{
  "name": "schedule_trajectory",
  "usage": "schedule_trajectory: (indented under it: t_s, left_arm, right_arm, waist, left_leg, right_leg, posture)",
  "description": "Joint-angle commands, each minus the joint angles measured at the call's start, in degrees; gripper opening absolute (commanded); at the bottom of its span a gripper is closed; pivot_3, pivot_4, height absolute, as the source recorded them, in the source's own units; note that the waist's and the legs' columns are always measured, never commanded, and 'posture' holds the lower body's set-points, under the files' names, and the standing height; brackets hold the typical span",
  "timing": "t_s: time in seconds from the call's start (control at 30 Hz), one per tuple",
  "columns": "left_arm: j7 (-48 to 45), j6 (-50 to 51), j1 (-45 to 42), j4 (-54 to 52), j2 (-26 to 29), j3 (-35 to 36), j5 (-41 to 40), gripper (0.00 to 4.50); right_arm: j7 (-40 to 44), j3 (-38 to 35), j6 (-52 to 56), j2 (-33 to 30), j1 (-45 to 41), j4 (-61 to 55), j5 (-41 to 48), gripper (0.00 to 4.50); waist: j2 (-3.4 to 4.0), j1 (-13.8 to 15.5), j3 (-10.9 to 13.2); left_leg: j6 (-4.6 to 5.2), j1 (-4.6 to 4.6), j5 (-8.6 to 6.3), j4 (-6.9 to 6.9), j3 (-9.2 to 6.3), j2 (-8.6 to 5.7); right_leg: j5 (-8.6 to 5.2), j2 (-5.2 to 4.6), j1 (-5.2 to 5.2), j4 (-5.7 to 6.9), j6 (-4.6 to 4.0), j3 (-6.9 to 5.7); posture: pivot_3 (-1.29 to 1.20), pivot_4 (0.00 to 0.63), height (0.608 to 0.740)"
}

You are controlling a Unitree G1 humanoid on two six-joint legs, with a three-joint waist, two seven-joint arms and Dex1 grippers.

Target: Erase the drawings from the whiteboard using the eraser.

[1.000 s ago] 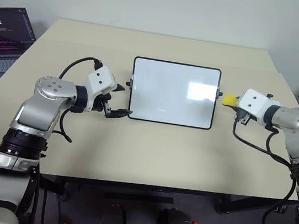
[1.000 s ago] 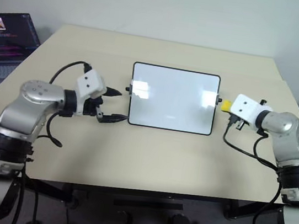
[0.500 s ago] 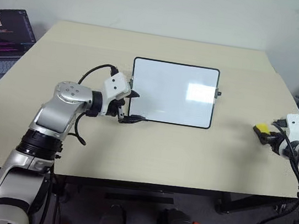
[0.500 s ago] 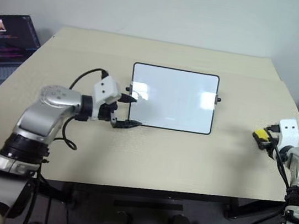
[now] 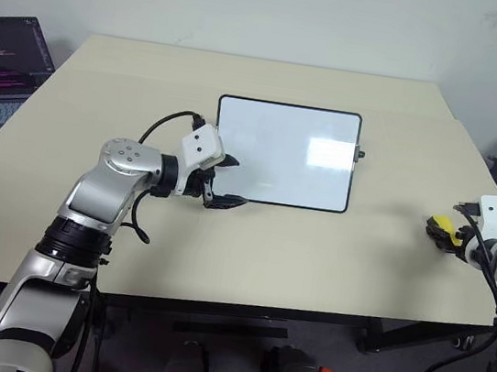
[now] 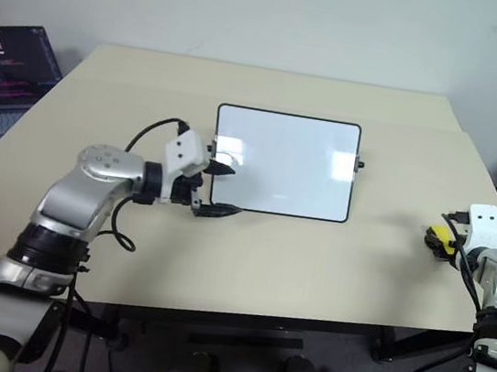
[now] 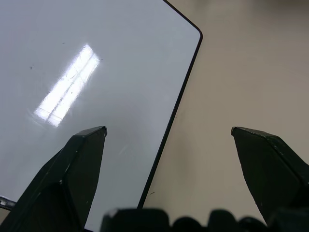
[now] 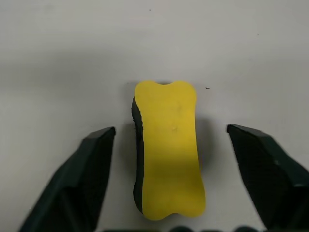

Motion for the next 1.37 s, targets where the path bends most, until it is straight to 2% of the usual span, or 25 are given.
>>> schedule_trajectory:
  t_s: [0.03, 0.13, 0.27, 0.53, 0.57, 0.73, 0.9, 1.03, 1.2, 1.37]
  left_arm:
    - [1.02, -0.12, -0.01, -1.57, 1.23, 2.87, -1.03, 4.5]
    - [4.2, 1.15, 0.26, -1.35, 1.26, 7.86, -3.08, 4.5]
    - [13.51, 1.61, 1.68, 1.81, 0.94, 17.06, -4.62, 4.5]
    - [34.12, -6.54, 2.05, 12.73, -5.24, 26.42, -3.11, 4.5]
    - [35.51, -7.11, 2.08, 13.26, -5.68, 26.91, -3.21, 4.5]
    - [42.33, -11.37, 4.77, 14.47, -9.66, 27.14, -2.34, 4.5]
    - [48.36, -16.07, 7.78, 13.86, -13.29, 26.11, -0.06, 4.5]
    - [52.92, -20.91, 11.44, 13.94, -18.21, 25.05, 1.51, 4.5]
    - [55.8, -27.09, 12.95, 16.1, -21.03, 21.45, 5.45, 4.5]
    - [57.47, -28.26, 13.24, 16.63, -23.31, 21.55, 4.76, 4.5]
  right_arm:
    - [-0.57, -1.3, 1.27, -2.07, -1.91, -4.86, 1.03, 4.48]
    - [-1.34, -2.42, 3.95, -1.81, -2.61, -11.34, 2.8, 4.48]
    - [-3.46, -2.97, 1.87, 2.18, -4.24, -18.61, 5.06, 4.48]
    - [-9.08, -3.13, -9.44, 13.81, -3.32, -15.23, 6.2, 4.48]
    - [-9.14, -2.88, -10.3, 14.48, -3.04, -15.19, 6.16, 4.48]
    - [-14.09, -5.52, -19.5, 18.72, -1.79, -10.75, 6.33, 4.48]
    - [-12.69, -6.22, -26.71, 20.88, 1.07, -7.85, 7.92, 4.48]
    - [-12.92, -5.11, -37.95, 23.51, 4.35, -4.15, 6.54, 4.48]
    - [-11.27, -2.92, -42.38, 25.86, 6.0, -3.47, 6.64, 4.48]
    - [-12.01, -2.46, -43.49, 25.96, 5.72, -2.82, 6.75, 4.48]
  waist:
    - [0.0, -0.01, 0.0]
    - [0.0, -0.05, 0.0]
    - [0.01, -0.35, 0.0]
    - [0.0, 0.61, -0.01]
    - [0.0, 0.72, -0.01]
    - [0.0, 1.36, -0.01]
    - [0.0, 1.46, -0.01]
    - [0.0, 1.43, -0.02]
    - [0.0, 1.42, -0.02]
    - [0.0, 1.43, -0.02]
  left_leg:
    - [0.0, 0.0, 0.0, 0.0, 0.0, 0.0]
    - [0.0, 0.0, 0.0, -0.01, -0.03, 0.01]
    - [0.0, 0.0, 0.0, -0.01, -0.08, 0.03]
    - [0.0, 0.0, 0.0, 0.02, -0.17, -0.01]
    - [0.0, -0.01, 0.0, 0.02, -0.18, -0.01]
    - [-0.01, -0.12, -0.01, -0.02, -0.2, -0.01]
    - [0.0, -0.12, 0.0, -0.02, -0.22, -0.01]
    - [-0.01, 0.06, -0.01, -0.03, -0.21, -0.01]
    - [0.0, 0.11, 0.0, 0.0, -0.22, -0.01]
    - [0.0, 0.32, 0.0, 0.01, -0.21, -0.01]
  right_leg:
    - [0.0, 0.0, 0.0, 0.0, 0.0, 0.0]
    - [0.0, 0.02, -0.02, 0.01, 0.0, -0.01]
    - [0.01, 0.05, -0.04, 0.04, 0.01, -0.02]
    - [0.04, 0.06, 0.17, -0.08, 0.06, -0.06]
    - [0.17, 0.06, 0.18, -0.08, 0.28, -0.06]
    - [0.22, 0.06, 0.08, -0.12, 0.36, -0.08]
    - [0.22, 0.07, 0.09, -0.11, 0.35, -0.09]
    - [0.21, 0.07, 0.3, -0.13, 0.32, -0.09]
    - [0.19, 0.09, 0.33, -0.12, 0.18, -0.07]
    - [0.14, 0.09, 0.58, -0.19, 0.05, -0.06]
  posture:
    - [0.0, 0.15, 0.74]
    - [0.0, 0.15, 0.74]
    - [0.0, 0.15, 0.74]
    - [0.0, 0.15, 0.74]
    - [0.0, 0.15, 0.74]
    - [0.0, 0.15, 0.74]
    - [0.0, 0.15, 0.74]
    - [0.0, 0.15, 0.74]
    - [0.0, 0.15, 0.74]
    - [0.0, 0.15, 0.74]
